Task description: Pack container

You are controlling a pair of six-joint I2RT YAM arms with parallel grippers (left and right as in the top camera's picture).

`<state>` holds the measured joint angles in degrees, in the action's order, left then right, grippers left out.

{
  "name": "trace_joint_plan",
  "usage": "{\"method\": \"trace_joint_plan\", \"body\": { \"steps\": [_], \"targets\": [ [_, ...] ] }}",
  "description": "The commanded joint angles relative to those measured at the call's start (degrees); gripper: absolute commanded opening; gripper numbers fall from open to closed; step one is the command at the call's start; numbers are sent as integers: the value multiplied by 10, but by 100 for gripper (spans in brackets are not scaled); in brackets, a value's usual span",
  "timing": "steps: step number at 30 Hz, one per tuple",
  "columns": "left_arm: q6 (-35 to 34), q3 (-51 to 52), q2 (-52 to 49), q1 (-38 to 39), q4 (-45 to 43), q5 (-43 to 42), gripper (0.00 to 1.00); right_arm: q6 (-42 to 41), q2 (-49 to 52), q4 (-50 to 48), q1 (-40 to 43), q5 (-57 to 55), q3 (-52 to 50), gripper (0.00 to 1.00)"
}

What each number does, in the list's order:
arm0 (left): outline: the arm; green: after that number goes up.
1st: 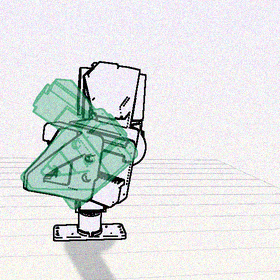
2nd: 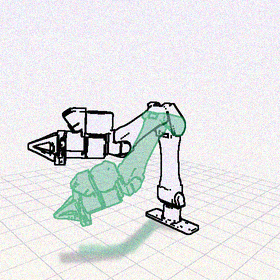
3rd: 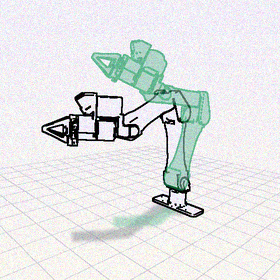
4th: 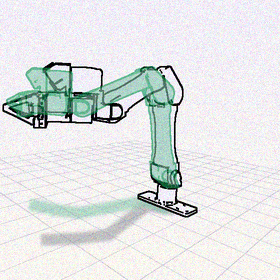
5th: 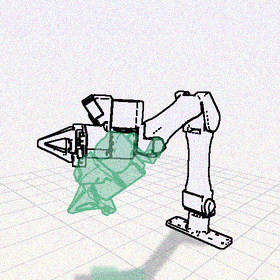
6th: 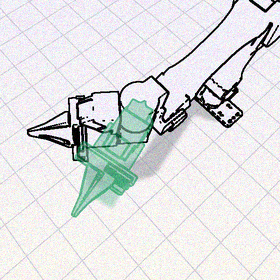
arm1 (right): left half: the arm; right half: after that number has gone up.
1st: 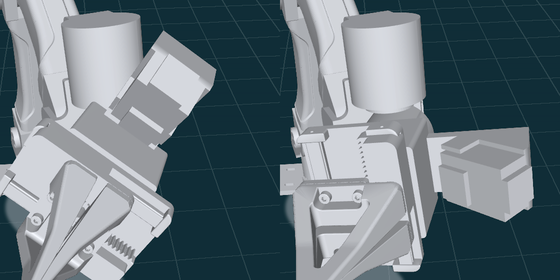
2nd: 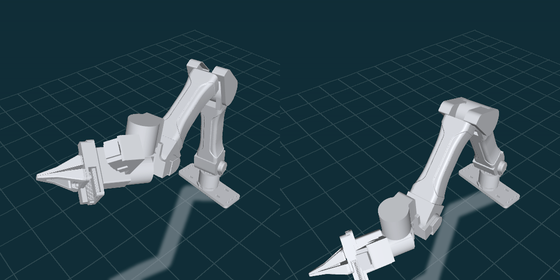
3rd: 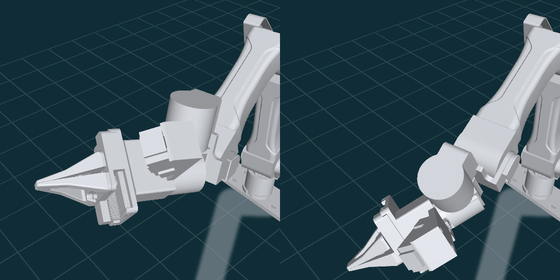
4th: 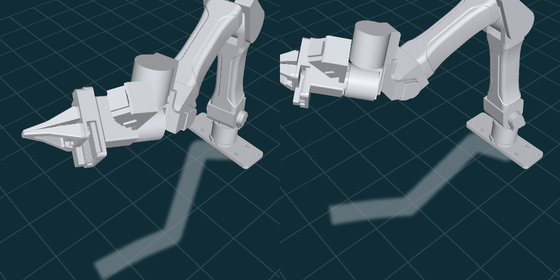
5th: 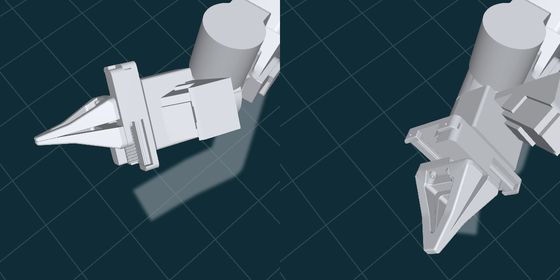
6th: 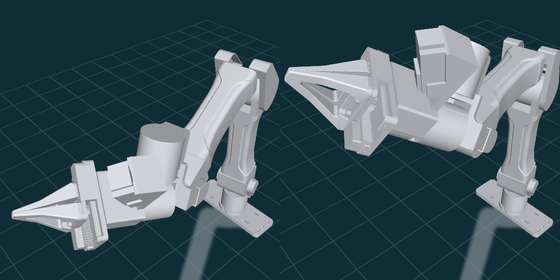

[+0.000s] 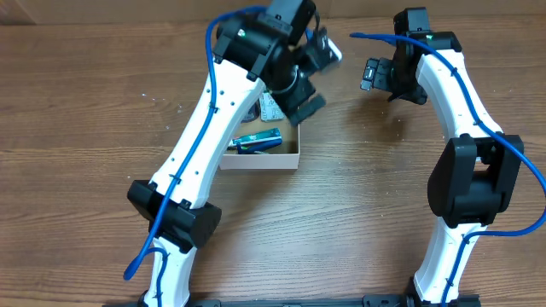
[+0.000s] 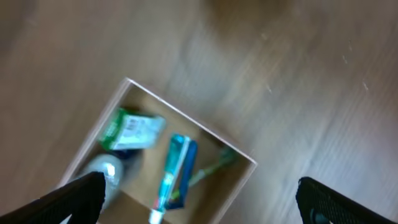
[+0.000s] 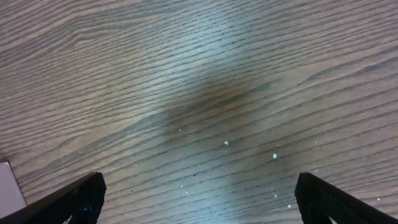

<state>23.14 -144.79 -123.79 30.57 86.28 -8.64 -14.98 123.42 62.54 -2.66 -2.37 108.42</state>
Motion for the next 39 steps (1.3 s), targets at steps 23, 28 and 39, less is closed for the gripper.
{"method": "trace_joint_plan", "body": {
  "steps": [23,28,39],
  "targets": [
    [-63,844,669,-249,-740,-107,100,0,2,-4,1,-5,12,100],
    [-101,1033,811,-283,-838,-107,100,0,2,-4,1,-5,12,100],
    [-157,1281,1068,-322,-893,-80,100,0,2,-4,1,-5,12,100]
  ]
}}
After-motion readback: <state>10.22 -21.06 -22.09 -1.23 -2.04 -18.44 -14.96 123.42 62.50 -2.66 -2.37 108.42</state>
